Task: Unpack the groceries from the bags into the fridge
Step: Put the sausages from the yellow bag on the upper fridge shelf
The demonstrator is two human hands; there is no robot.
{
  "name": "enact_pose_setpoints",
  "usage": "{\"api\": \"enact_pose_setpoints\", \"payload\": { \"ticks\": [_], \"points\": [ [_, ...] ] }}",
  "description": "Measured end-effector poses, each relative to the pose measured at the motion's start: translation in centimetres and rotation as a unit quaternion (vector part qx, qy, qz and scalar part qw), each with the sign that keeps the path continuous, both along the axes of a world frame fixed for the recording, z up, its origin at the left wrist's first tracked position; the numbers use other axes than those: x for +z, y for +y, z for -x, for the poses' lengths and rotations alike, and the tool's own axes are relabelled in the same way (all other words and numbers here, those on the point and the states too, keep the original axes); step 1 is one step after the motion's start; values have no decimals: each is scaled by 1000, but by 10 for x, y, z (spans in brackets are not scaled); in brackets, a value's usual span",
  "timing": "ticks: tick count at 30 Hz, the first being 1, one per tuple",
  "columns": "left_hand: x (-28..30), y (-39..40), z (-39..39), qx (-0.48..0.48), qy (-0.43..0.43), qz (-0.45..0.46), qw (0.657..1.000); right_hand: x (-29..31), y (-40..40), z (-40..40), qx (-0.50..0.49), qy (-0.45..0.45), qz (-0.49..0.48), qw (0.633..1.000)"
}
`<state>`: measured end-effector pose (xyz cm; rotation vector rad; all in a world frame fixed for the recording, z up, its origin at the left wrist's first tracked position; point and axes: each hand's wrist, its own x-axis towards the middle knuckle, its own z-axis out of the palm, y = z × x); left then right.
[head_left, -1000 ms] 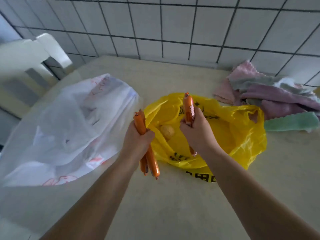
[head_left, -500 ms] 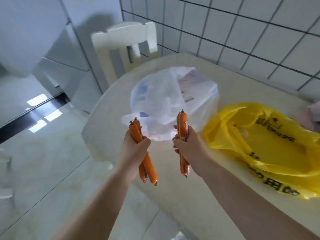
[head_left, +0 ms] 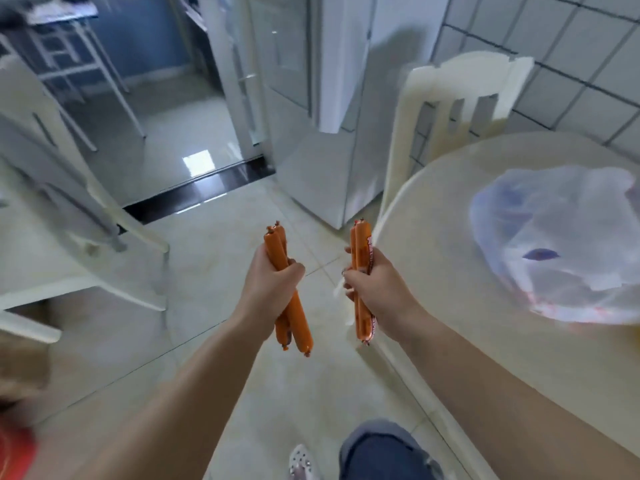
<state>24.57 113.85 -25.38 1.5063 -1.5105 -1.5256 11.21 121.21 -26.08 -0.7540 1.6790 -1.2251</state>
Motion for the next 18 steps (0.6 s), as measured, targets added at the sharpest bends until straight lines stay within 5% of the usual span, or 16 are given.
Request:
{"api": "enact_pose_setpoints", "payload": {
  "ticks": [8,18],
  "points": [
    [-10,-101,-75,72,16,-39,997,-14,-125,-60,93,-8,0,996],
    [-13,-307,-75,89,-12,-37,995,-24,-341,-64,112,35,-11,993]
  ]
}}
